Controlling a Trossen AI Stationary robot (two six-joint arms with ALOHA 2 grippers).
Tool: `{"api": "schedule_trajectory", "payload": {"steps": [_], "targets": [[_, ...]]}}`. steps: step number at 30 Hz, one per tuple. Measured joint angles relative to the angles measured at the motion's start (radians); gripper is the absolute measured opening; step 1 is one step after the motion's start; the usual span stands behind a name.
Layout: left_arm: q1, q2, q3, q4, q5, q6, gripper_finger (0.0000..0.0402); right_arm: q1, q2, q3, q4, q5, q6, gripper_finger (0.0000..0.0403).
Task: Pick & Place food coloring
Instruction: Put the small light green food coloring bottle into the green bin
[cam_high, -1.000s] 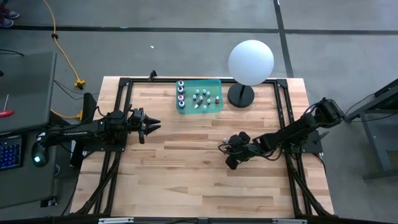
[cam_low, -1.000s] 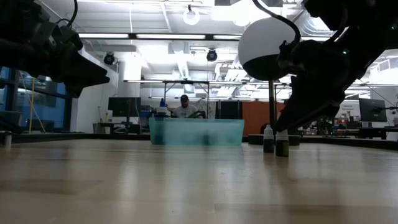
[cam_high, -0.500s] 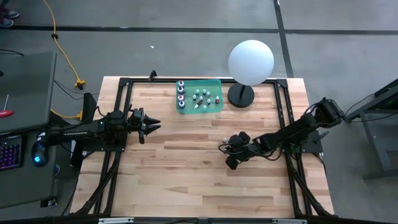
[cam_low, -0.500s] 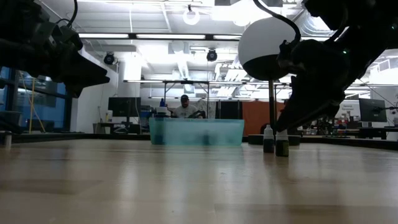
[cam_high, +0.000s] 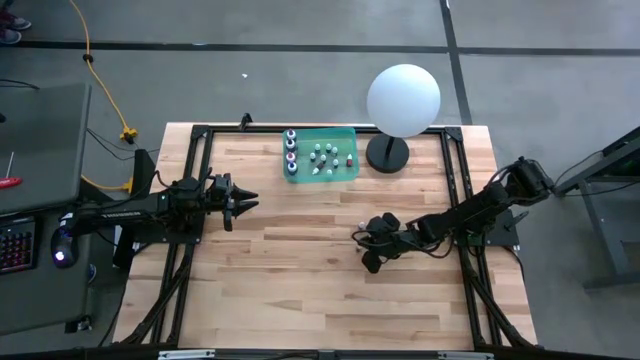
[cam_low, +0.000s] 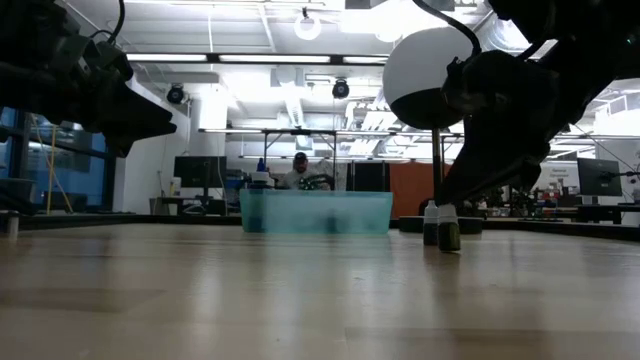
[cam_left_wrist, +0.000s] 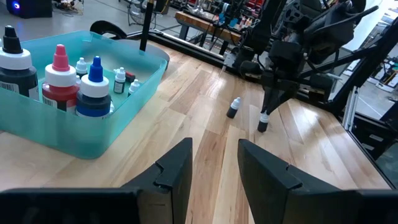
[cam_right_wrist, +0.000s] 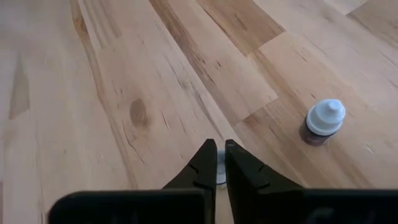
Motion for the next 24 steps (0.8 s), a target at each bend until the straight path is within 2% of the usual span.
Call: {"api": "schedule_trajectory", "payload": {"steps": [24], "targets": [[0.0, 0.0, 0.0, 0.0, 0.0, 0.0, 0.0127, 0.0, -0.001, -0.001, 0.012, -0.002, -0.025, 0.0003]]}}
